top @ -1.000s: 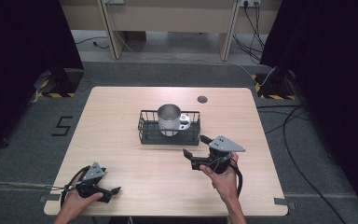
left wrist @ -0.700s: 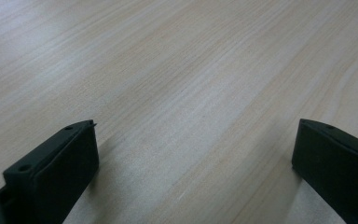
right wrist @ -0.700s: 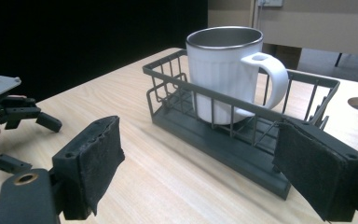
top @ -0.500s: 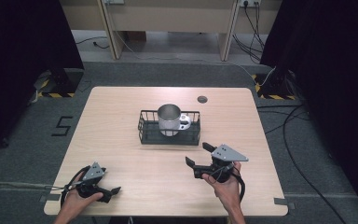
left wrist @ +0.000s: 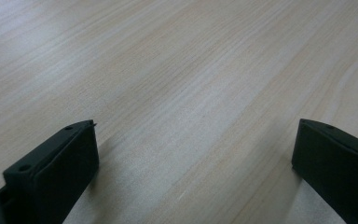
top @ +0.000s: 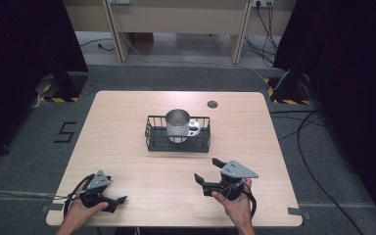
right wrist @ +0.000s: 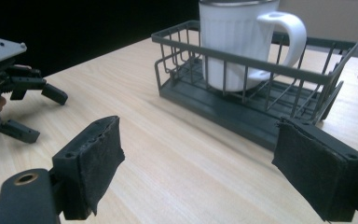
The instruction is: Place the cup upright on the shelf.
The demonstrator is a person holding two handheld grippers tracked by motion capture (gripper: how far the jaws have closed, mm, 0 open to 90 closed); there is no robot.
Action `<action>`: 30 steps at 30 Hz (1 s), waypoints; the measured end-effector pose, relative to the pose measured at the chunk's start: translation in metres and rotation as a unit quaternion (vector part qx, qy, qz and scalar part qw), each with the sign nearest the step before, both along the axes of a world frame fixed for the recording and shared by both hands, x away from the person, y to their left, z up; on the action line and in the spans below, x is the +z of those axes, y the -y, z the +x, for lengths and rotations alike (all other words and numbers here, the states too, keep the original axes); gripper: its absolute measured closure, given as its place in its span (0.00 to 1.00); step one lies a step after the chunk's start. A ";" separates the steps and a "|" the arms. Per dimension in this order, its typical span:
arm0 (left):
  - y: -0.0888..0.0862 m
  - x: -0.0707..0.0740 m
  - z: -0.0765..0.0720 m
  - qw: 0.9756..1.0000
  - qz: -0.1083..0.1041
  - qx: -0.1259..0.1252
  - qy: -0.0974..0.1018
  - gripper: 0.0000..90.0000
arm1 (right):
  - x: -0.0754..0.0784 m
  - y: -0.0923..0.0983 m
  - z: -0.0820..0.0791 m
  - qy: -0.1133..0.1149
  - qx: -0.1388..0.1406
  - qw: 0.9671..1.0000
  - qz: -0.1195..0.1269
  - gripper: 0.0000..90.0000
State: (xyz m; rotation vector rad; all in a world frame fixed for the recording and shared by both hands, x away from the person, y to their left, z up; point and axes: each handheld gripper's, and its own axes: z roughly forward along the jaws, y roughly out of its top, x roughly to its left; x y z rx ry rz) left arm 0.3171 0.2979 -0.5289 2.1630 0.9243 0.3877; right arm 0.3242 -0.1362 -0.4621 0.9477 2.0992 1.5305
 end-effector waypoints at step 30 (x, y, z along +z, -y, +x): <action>0.000 0.000 0.000 1.000 0.001 0.000 0.000 0.00 | -0.032 0.004 -0.018 -0.027 0.000 1.000 -0.014 0.17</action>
